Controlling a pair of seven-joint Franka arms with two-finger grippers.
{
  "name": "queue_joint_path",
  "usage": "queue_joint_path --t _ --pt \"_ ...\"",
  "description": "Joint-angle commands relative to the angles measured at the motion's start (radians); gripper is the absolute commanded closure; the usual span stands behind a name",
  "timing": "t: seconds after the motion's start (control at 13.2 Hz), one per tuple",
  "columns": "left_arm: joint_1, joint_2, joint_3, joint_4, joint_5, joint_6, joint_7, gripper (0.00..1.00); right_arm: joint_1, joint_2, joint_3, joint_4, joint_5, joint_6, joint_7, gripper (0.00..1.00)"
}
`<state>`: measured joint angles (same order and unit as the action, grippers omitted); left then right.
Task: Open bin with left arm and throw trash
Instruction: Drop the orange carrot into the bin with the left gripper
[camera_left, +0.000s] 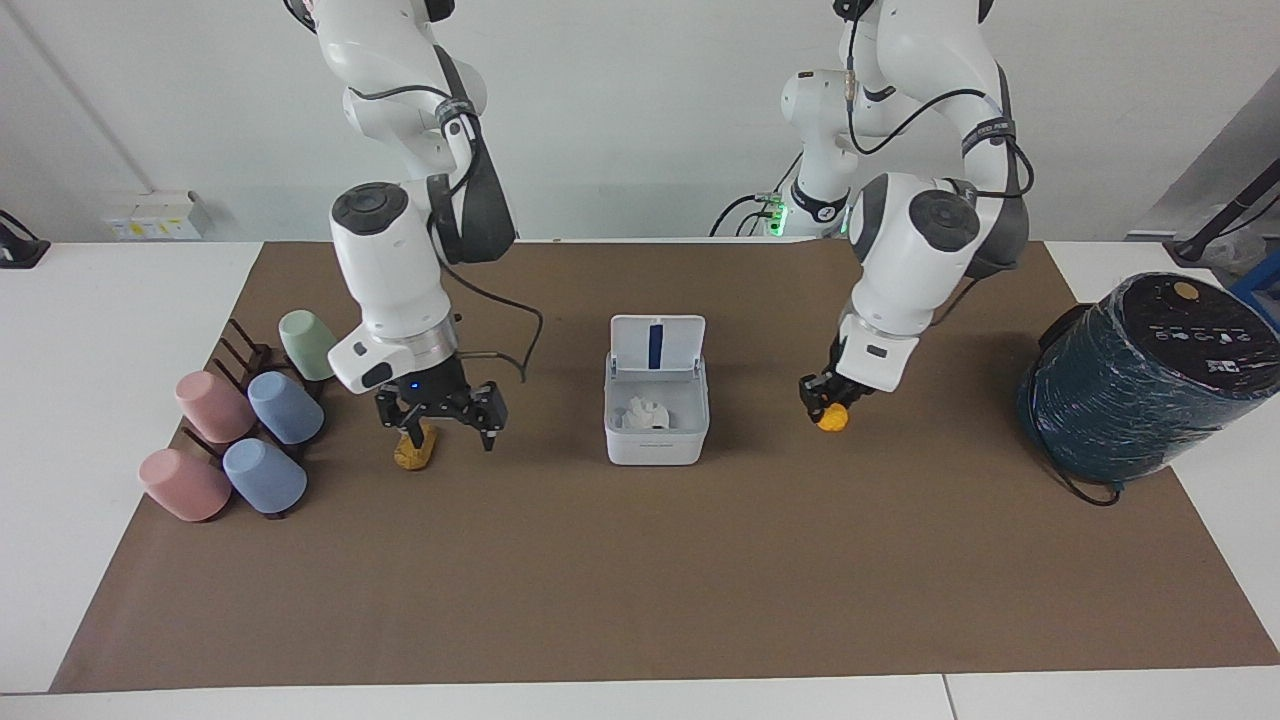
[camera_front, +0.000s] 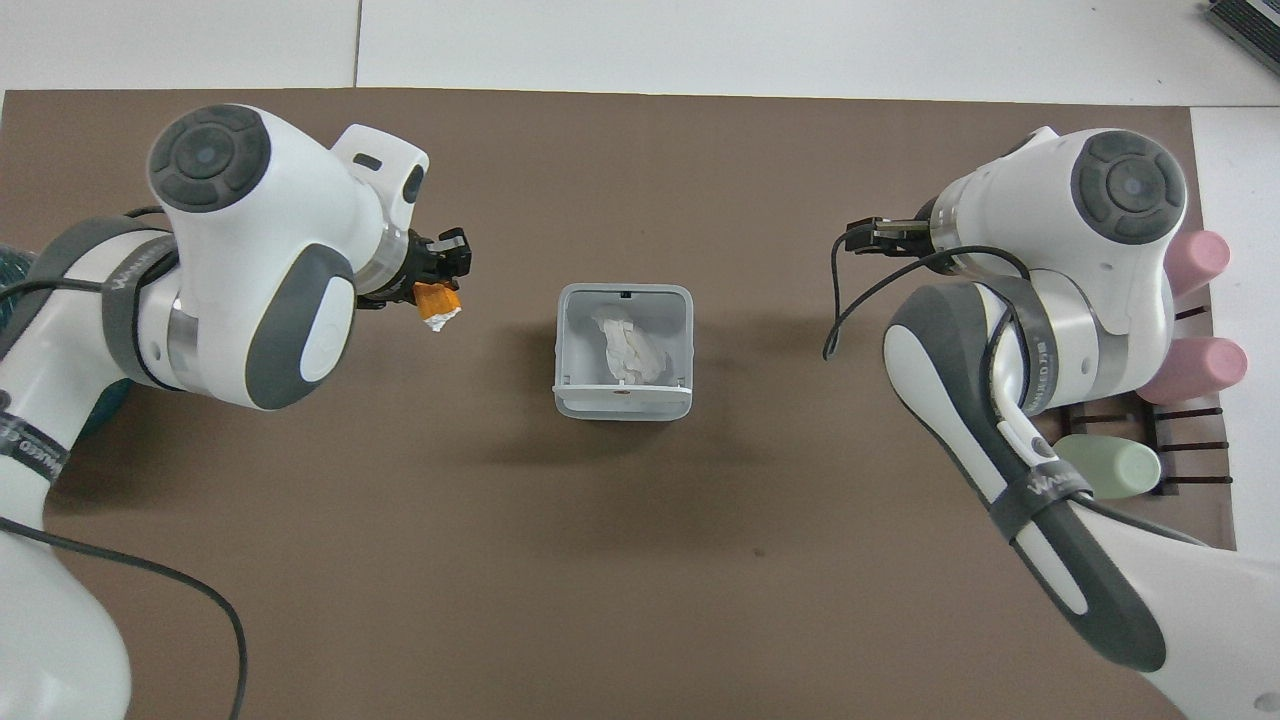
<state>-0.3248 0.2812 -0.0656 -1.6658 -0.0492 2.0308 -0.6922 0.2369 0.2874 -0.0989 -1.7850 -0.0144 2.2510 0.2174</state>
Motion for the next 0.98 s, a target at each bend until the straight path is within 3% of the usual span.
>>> queue_joint_path --t 0.0,0.3,0.45,0.53,0.61,0.68,0.76,0.83,0.91 --pt "-0.084 0.053 0.013 0.076 -0.003 -0.017 -0.160 1.00 -0.037 -0.028 0.013 -0.129 -0.030 0.033 -0.059 0.00" --pt "-0.193 0.059 0.013 0.074 -0.015 0.097 -0.315 1.00 -0.088 -0.048 0.016 -0.279 -0.030 0.140 -0.069 0.00" --pt "-0.214 0.059 0.012 0.072 -0.023 0.126 -0.342 0.97 -0.091 -0.042 0.016 -0.304 -0.027 0.196 -0.069 0.00" --pt "-0.218 0.059 0.012 0.070 -0.023 0.134 -0.352 0.87 -0.100 -0.037 0.016 -0.309 -0.026 0.200 -0.070 0.00" --pt "-0.218 0.059 0.012 0.070 -0.023 0.134 -0.352 0.60 -0.102 -0.037 0.016 -0.321 -0.018 0.205 -0.067 0.00" --pt "-0.218 0.059 0.012 0.070 -0.021 0.132 -0.352 0.50 -0.100 -0.033 0.016 -0.324 -0.015 0.205 -0.066 0.00" --pt "-0.220 0.059 0.010 0.072 -0.021 0.128 -0.352 0.38 -0.100 -0.033 0.018 -0.326 -0.012 0.203 -0.067 0.15" --pt "-0.224 0.059 0.012 0.072 -0.020 0.124 -0.352 0.22 -0.094 -0.033 0.018 -0.326 -0.012 0.199 -0.067 0.69" --pt "-0.224 0.059 0.012 0.073 -0.018 0.120 -0.352 0.14 -0.090 -0.034 0.019 -0.326 -0.009 0.194 -0.063 1.00"
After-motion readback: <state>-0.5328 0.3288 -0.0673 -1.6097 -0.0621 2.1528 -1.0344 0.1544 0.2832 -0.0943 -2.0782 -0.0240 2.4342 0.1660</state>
